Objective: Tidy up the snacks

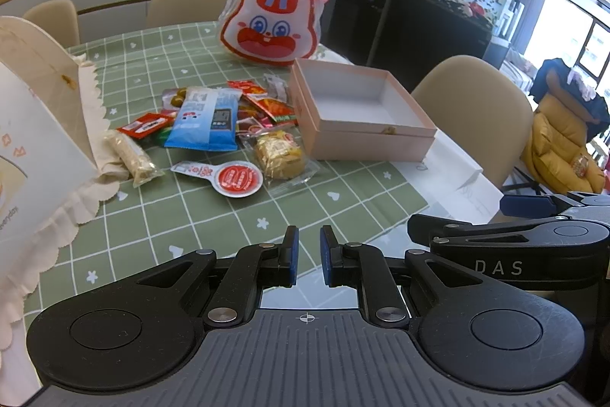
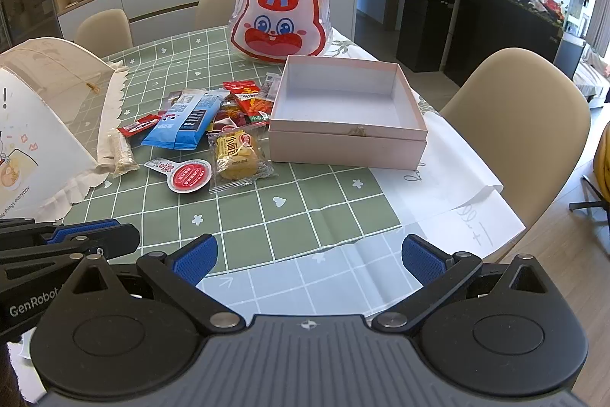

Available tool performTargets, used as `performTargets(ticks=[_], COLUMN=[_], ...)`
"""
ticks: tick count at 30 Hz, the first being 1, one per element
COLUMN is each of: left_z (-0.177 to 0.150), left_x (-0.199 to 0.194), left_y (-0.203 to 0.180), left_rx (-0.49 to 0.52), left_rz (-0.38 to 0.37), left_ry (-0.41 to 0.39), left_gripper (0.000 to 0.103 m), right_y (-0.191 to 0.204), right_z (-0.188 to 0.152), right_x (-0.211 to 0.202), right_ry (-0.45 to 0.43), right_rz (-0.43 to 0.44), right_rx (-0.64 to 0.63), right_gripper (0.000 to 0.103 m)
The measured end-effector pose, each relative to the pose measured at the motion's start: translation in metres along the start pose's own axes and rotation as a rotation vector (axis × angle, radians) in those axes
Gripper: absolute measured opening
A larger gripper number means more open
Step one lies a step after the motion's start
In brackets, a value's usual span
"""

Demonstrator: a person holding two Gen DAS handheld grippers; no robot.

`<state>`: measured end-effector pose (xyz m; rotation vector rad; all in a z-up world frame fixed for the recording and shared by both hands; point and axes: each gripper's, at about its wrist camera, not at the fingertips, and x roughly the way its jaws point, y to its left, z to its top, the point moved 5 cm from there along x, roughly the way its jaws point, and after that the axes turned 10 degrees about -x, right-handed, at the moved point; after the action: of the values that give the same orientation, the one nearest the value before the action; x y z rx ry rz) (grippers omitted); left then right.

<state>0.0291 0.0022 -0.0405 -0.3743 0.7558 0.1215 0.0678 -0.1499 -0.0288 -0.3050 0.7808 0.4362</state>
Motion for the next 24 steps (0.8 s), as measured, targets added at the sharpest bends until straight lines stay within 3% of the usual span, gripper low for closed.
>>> performTargets(ticks=[24], left_z=[0.0021], left_x=[0.0093], left_y=[0.0061], left_rx=[-0.02], left_rz=[0.009], left_ry=[0.032], left_gripper=[0.016], right_y=[0.0023], right_z=[0.0032], right_x=[0.0096], right_ry=[0.02], right_rz=[0.01], right_rx=[-0.002], right_gripper=[0.103])
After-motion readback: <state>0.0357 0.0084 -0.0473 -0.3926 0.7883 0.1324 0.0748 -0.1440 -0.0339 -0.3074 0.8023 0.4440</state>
